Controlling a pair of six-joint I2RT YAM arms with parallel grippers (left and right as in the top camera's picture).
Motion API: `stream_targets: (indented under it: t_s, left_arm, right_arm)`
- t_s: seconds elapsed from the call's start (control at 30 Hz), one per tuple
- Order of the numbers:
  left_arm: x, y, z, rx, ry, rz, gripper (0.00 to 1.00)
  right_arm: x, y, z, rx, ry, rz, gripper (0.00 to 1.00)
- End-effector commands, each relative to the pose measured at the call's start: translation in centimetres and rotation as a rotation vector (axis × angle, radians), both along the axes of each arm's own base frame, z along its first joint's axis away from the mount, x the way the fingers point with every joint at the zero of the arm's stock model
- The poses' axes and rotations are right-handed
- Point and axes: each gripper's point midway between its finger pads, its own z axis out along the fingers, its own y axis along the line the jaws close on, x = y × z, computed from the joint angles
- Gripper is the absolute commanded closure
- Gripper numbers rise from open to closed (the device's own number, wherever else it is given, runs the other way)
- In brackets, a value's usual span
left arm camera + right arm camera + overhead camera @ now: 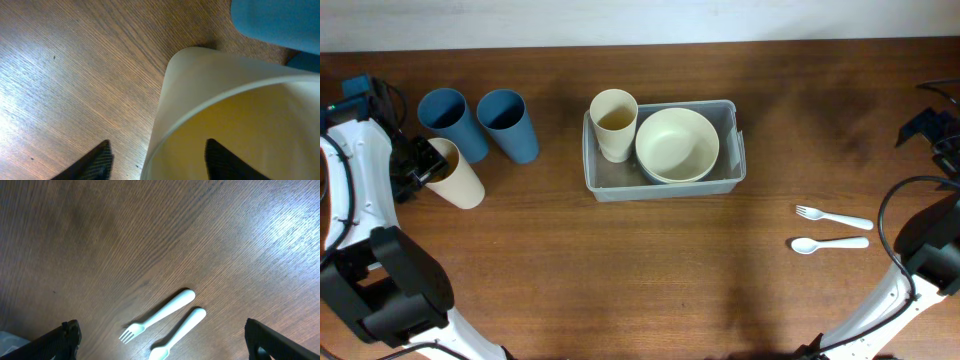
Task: Pack container
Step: 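Lower the left gripper around the front cream cup's rim and close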
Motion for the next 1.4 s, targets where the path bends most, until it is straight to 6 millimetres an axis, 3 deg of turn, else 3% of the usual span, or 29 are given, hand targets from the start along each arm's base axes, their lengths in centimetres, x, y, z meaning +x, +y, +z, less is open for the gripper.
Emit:
stream_targets:
  t_s: [0.0,0.2,0.57,0.6,0.7,1.0,1.17,1.37]
  left_arm:
    - [-0.4,0.2,0.3,0.011,0.002,0.006,0.50]
    - [-0.4,0.0,0.2,0.001,0.005,0.005,0.65]
    - [-0.8,-0.1,-0.8,-0.005,0.023,0.005,0.72]
    - [-0.8,-0.1,-0.8,-0.005,0.022,0.004,0.74]
    - [-0.8,-0.1,-0.8,-0.005,0.022,0.005,0.95]
    - [-0.5,0.0,-0.5,0.001,0.009,-0.001,0.98]
    - [-1.2,-0.2,1.3,0.002,0.022,-0.006,0.98]
    - [-3.6,0.2,6.1,0.067,0.063,0.000,0.98]
  right_arm:
    - [-0.1,0.2,1.3,-0.018,-0.023,-0.009,0.01]
    - [-0.1,0.2,1.3,-0.018,-0.023,-0.009,0.01]
    - [-0.1,0.2,1.3,-0.018,-0.023,-0.009,0.01]
    - [-0.1,0.2,1.4,-0.019,-0.024,-0.009,0.01]
    - [-0.1,0.2,1.3,-0.018,-0.023,-0.009,0.01]
    - [-0.1,0.2,1.3,-0.018,-0.023,-0.009,0.01]
    - [-0.1,0.2,1.3,-0.018,-0.023,-0.009,0.01]
    - [-0.1,0.2,1.3,-0.018,-0.023,-0.009,0.01]
